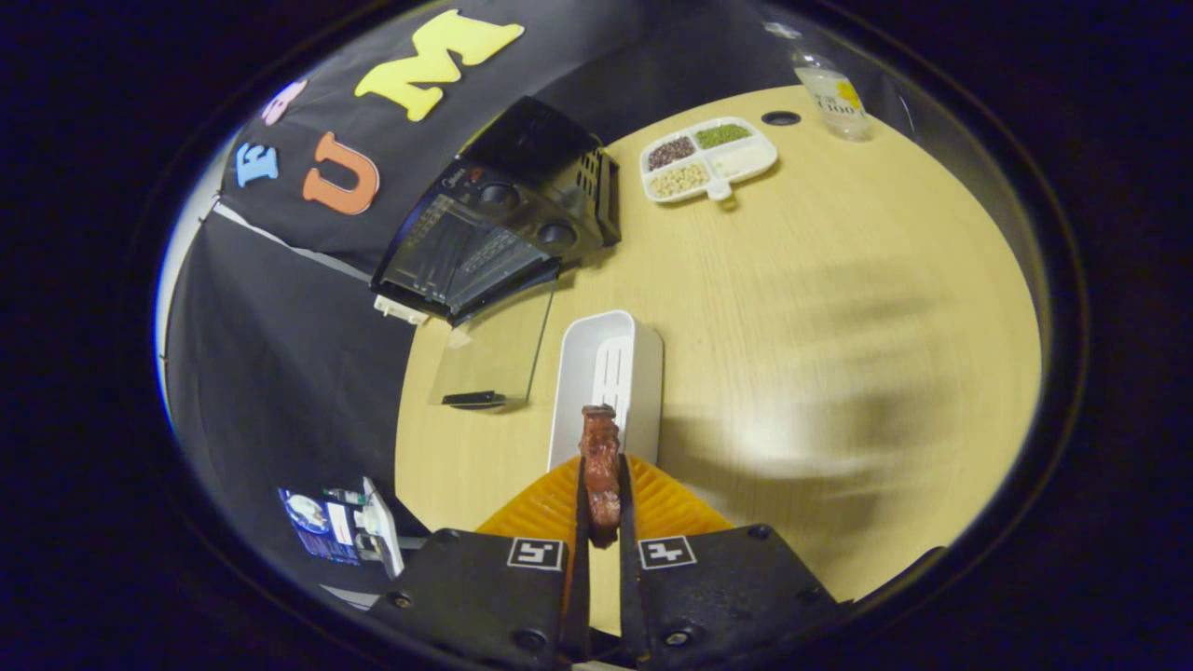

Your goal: Open the toaster oven, put the food inside, and close the toaster oven door.

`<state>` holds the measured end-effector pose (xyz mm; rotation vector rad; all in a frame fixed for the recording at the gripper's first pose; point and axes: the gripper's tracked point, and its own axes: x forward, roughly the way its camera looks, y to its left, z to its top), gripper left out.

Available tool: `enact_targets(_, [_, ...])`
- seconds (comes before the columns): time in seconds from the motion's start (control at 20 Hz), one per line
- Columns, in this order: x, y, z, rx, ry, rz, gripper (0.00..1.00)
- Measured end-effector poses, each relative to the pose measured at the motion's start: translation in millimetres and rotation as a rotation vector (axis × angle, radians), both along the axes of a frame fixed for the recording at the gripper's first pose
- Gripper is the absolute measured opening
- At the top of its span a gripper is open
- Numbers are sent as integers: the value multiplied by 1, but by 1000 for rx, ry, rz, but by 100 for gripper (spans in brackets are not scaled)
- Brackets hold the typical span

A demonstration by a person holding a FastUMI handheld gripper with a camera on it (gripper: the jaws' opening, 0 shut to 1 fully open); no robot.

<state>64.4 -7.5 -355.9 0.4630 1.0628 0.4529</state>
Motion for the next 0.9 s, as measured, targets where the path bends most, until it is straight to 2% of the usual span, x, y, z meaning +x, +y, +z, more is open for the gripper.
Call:
enact_targets(0.3, [15,70,64,120,-106,-131,16])
enact_targets(0.7, [66,182,62,240,-185,-249,16])
enact_targets(0.9, [106,218,61,298,-242,-351,16])
